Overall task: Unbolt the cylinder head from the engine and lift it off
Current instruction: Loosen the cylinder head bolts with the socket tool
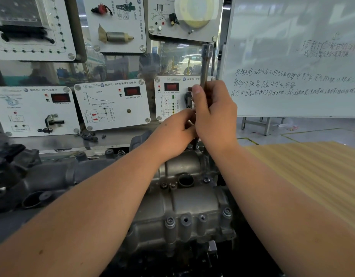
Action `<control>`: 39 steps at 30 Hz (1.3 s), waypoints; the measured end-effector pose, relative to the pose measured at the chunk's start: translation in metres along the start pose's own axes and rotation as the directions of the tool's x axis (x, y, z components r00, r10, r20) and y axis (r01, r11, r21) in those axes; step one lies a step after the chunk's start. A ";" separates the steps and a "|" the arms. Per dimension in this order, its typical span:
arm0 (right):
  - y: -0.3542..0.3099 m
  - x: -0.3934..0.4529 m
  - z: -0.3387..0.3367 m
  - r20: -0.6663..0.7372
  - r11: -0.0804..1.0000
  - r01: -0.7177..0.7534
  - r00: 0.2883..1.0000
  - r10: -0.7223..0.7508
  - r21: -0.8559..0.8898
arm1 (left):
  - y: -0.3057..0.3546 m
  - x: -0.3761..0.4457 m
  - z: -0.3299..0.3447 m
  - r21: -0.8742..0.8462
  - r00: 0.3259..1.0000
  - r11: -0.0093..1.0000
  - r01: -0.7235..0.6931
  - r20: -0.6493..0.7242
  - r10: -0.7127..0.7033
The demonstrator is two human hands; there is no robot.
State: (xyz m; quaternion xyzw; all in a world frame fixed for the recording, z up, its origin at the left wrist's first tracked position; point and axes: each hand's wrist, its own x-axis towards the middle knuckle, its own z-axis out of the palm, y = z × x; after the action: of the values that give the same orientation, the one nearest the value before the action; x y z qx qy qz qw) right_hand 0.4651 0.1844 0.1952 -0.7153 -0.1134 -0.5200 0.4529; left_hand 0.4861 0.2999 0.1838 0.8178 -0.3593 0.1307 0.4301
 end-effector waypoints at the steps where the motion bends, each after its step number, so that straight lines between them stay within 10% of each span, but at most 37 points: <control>1: 0.000 0.000 0.001 0.002 1.000 0.001 1.000 -0.001 -0.012 | 0.000 0.000 0.000 0.000 1.000 1.000 0.000 0.000 0.000; 39: -0.001 -0.002 0.002 0.027 0.997 -0.073 0.997 0.073 0.031 | 0.003 -0.001 0.000 0.027 1.000 0.999 -0.018 0.008 0.018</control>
State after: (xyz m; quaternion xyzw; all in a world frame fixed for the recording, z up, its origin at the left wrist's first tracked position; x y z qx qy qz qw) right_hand 0.4646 0.1870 0.1944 -0.7183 -0.1015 -0.4918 0.4816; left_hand 0.4831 0.2998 0.1851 0.8208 -0.3666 0.1362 0.4163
